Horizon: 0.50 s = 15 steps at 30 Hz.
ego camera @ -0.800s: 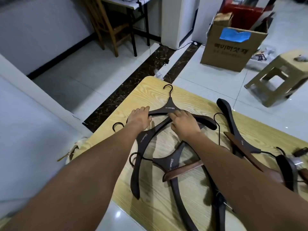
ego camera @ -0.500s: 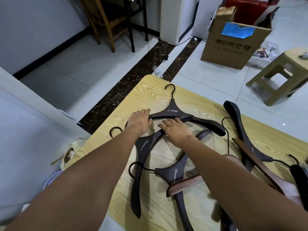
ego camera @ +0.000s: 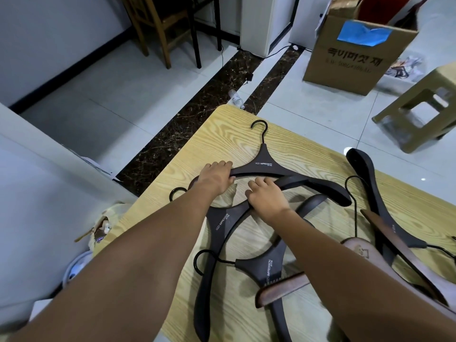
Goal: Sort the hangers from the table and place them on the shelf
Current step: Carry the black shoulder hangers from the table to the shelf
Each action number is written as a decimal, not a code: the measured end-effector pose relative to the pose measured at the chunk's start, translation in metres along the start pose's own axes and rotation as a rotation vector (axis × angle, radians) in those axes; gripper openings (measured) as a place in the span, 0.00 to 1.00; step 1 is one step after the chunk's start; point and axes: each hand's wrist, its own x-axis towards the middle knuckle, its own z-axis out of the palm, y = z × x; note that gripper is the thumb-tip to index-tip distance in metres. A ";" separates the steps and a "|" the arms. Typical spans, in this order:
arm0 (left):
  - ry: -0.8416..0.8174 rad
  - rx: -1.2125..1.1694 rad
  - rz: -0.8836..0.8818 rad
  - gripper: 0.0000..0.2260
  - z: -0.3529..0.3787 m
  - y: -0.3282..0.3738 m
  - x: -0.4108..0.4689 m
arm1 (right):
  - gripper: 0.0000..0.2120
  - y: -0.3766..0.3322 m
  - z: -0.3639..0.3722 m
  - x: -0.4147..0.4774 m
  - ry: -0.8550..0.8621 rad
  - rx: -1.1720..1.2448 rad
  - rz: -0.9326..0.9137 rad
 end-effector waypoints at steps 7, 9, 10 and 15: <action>-0.002 0.025 -0.008 0.20 0.001 0.013 0.011 | 0.12 0.005 0.006 -0.005 -0.042 -0.012 -0.009; 0.000 -0.036 -0.033 0.21 0.004 0.018 0.014 | 0.13 0.007 0.003 -0.008 -0.024 -0.007 -0.003; 0.007 -0.055 -0.051 0.21 0.005 0.019 0.015 | 0.13 0.008 0.002 -0.010 -0.027 -0.007 -0.002; 0.072 0.046 -0.086 0.21 0.000 0.021 0.017 | 0.16 0.012 -0.002 -0.015 0.012 -0.022 0.034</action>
